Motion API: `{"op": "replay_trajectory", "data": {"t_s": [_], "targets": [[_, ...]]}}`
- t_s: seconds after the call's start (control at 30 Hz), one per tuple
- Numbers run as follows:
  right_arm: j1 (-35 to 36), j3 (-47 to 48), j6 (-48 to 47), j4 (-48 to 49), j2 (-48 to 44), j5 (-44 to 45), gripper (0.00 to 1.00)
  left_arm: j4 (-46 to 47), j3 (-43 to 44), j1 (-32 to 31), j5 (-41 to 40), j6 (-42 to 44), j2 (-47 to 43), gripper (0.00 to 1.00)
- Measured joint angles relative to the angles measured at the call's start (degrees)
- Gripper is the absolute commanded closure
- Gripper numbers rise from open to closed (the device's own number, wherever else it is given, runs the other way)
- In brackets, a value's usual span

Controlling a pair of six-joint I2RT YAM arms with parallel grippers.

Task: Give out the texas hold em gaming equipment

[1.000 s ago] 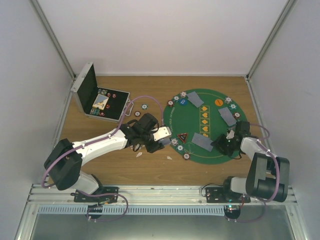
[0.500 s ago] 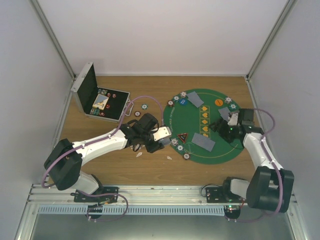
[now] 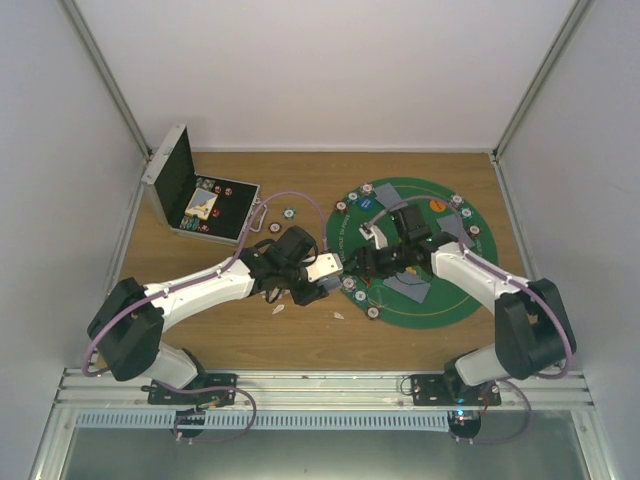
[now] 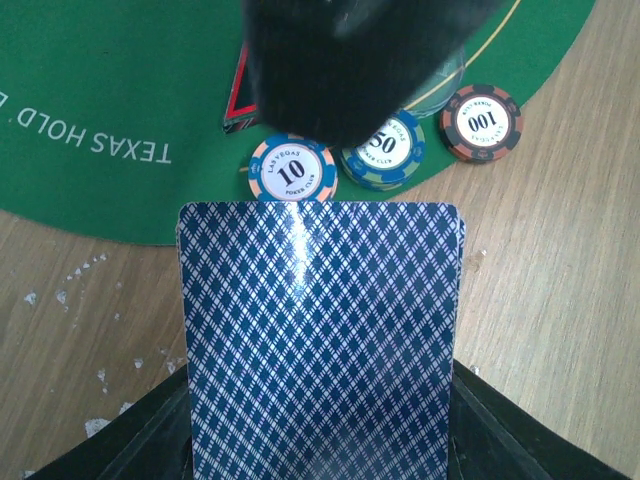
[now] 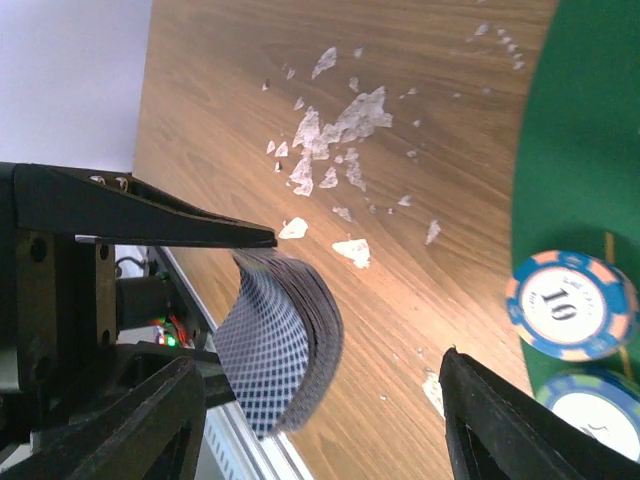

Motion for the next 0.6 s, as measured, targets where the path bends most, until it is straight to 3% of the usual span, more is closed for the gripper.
{"op": "replay_trajectory", "data": {"t_s": [0.6], "targets": [[6.36,4.72,-2.82,-0.26,8.85,2.86,0.5,0.02,0.0,0.0,0.09,0.0,0.0,0.43]]}}
